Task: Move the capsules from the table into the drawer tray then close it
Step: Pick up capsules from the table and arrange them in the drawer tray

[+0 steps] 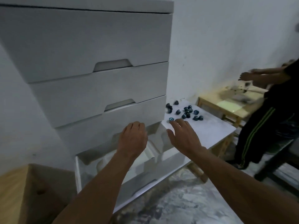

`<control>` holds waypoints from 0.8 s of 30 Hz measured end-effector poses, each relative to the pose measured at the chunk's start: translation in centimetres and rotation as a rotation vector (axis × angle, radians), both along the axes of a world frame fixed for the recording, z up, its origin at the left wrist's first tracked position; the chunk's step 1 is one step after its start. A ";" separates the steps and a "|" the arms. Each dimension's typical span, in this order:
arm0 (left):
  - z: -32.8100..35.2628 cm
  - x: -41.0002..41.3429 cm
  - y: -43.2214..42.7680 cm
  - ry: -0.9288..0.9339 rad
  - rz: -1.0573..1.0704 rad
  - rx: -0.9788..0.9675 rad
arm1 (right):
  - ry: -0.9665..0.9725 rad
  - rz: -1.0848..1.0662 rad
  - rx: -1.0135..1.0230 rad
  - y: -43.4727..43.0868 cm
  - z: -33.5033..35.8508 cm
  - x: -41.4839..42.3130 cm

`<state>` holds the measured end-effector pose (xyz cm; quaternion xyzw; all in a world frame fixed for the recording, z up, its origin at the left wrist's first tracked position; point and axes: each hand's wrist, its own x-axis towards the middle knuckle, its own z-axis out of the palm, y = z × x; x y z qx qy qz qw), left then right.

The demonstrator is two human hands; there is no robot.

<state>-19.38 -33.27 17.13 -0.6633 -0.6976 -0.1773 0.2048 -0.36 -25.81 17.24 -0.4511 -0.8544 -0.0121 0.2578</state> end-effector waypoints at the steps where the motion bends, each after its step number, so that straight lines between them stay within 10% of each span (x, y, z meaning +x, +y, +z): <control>1: 0.4 0.8 0.7 0.001 -0.027 0.012 | 0.011 -0.021 0.005 0.3 0.4 0.9; 24: -1.4 22.4 27.9 -0.062 -0.231 -0.008 | -0.009 -0.160 -0.148 23.3 -1.2 22.1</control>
